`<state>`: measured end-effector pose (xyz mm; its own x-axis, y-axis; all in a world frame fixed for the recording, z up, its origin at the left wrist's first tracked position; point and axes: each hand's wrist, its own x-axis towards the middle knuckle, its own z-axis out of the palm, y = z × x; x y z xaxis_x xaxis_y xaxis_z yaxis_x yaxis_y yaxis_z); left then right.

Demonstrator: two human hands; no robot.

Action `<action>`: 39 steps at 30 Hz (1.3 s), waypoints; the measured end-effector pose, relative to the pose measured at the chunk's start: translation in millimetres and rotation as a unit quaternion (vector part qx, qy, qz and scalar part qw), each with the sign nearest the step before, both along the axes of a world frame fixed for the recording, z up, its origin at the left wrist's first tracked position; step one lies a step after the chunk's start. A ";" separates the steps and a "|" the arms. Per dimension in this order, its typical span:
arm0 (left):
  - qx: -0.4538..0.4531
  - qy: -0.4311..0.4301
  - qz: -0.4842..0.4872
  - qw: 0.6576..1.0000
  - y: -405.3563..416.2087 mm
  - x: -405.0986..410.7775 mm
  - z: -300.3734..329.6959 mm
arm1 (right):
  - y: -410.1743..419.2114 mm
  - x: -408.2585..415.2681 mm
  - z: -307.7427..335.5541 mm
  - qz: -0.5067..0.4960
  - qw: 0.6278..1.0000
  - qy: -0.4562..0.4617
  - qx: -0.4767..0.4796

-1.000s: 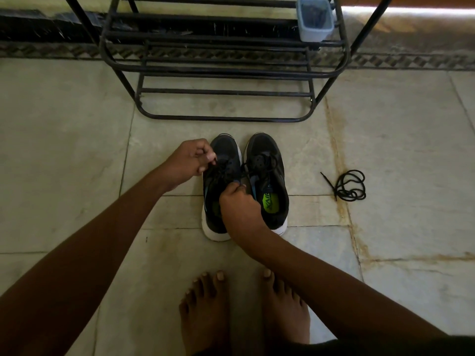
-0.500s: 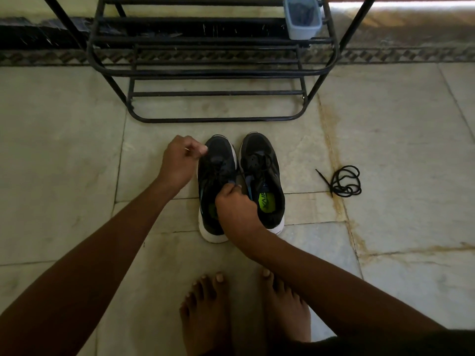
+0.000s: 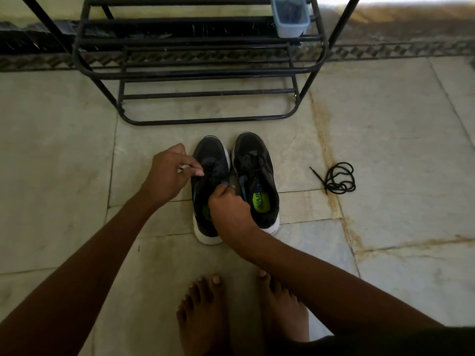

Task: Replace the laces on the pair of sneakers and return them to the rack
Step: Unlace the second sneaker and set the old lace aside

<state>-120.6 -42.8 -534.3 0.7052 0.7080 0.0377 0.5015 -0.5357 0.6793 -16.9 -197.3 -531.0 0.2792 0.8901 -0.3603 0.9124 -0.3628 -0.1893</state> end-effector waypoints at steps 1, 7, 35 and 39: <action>-0.020 -0.017 0.040 0.999 -7.2 2.5 2.0 | -0.2 -0.1 0.2 -0.001 1.000 -0.001 0.002; -0.342 -0.209 0.293 0.868 -29.9 15.9 18.4 | 0.3 0.4 0.8 -0.004 1.000 0.013 -0.007; -0.281 -0.162 0.030 0.945 19.7 -29.9 40.2 | 3.8 5.9 9.8 0.013 0.999 0.034 -0.011; -0.159 0.242 0.048 0.956 14.7 -34.8 30.6 | 11.3 22.6 41.3 0.036 0.994 0.103 -0.016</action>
